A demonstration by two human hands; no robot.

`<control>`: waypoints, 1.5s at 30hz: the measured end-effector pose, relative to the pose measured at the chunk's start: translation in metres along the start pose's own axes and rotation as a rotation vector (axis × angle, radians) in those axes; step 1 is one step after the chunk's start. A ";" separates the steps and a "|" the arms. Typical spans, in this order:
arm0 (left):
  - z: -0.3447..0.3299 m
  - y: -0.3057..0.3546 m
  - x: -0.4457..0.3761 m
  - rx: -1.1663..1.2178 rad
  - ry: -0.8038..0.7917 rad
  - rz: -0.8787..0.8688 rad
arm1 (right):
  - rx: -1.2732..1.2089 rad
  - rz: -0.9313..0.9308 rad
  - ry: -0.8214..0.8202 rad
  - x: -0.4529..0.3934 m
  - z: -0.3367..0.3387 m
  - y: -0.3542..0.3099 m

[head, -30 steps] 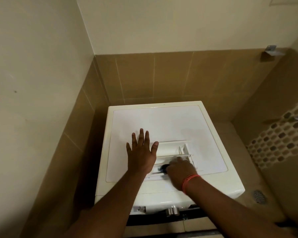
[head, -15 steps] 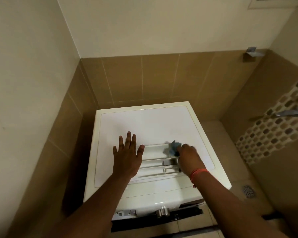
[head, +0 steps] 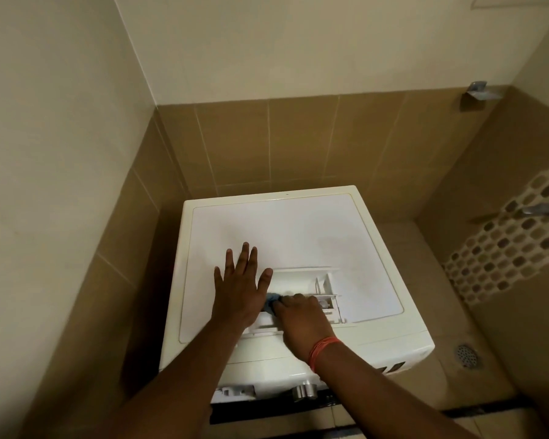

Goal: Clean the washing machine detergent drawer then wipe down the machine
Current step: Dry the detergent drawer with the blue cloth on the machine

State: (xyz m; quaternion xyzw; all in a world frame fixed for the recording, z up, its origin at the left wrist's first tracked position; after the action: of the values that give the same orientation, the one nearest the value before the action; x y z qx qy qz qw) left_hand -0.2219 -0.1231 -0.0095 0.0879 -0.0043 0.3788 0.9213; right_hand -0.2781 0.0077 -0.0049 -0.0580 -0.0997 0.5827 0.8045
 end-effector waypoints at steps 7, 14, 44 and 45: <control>0.002 0.010 0.002 0.035 -0.007 -0.020 | 0.114 -0.162 -0.137 0.003 0.007 0.029; -0.001 0.007 0.000 0.048 -0.030 -0.023 | -0.059 -0.058 -0.089 -0.020 0.002 -0.017; -0.001 0.003 0.001 0.240 -0.008 -0.091 | -0.389 -0.243 -0.205 -0.018 0.037 0.046; -0.001 0.002 0.000 0.284 -0.008 -0.093 | -0.449 -0.311 -0.117 -0.021 0.046 0.056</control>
State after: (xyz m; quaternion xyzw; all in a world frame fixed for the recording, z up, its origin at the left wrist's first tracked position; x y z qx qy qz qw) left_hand -0.2234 -0.1210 -0.0102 0.2190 0.0496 0.3321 0.9161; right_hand -0.3466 0.0044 0.0266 -0.1850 -0.2805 0.4177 0.8442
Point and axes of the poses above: each hand's wrist, its own x-axis away from the middle knuckle, its own z-axis out of the back of the hand, y = z × x, the point moved 5 cm from there along -x, towards the middle knuckle, and after that the axes turned 5 degrees about -x, right-handed, at the moved point
